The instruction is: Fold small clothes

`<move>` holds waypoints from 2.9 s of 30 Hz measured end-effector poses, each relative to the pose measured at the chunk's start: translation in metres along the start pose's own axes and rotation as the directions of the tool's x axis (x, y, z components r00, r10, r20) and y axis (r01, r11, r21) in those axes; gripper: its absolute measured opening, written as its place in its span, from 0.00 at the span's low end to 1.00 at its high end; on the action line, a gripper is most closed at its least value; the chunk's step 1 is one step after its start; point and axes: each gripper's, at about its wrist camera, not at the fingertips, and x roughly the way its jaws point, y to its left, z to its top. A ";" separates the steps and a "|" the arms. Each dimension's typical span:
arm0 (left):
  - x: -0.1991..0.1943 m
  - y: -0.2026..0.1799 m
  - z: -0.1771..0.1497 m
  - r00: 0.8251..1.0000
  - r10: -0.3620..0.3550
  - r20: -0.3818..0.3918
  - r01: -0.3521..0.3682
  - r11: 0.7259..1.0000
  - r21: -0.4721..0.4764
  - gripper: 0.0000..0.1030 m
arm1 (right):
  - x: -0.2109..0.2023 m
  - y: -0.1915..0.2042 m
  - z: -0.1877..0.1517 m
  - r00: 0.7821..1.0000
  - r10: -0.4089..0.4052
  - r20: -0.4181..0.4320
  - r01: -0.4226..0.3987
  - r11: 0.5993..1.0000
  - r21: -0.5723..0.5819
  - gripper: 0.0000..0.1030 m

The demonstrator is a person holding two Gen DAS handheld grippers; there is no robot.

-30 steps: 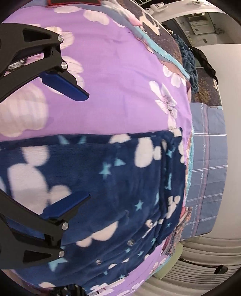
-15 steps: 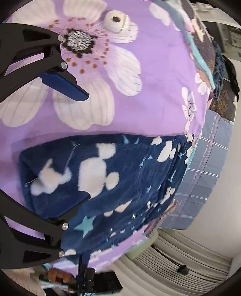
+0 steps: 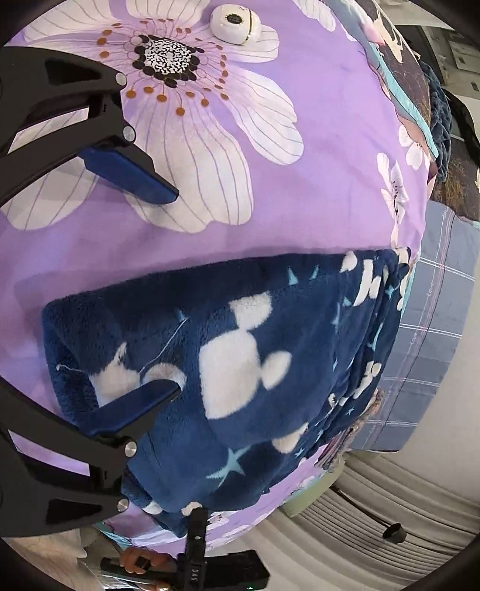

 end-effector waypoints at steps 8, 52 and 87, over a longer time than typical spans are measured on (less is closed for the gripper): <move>-0.010 0.002 -0.006 0.997 -0.073 -0.019 0.072 0.997 -0.024 0.86 | -0.095 -0.062 -0.026 0.959 -0.138 0.247 0.096 0.980 0.175 0.49; -0.085 -0.009 0.005 0.974 -0.143 0.174 0.156 0.986 -0.065 0.68 | -0.152 -0.068 -0.063 0.912 0.007 0.409 -0.093 0.977 0.190 0.12; -0.178 -0.072 0.021 0.904 -0.193 0.381 0.157 0.980 0.124 0.14 | -0.236 -0.024 -0.076 0.813 0.049 0.580 -0.110 0.992 0.070 0.13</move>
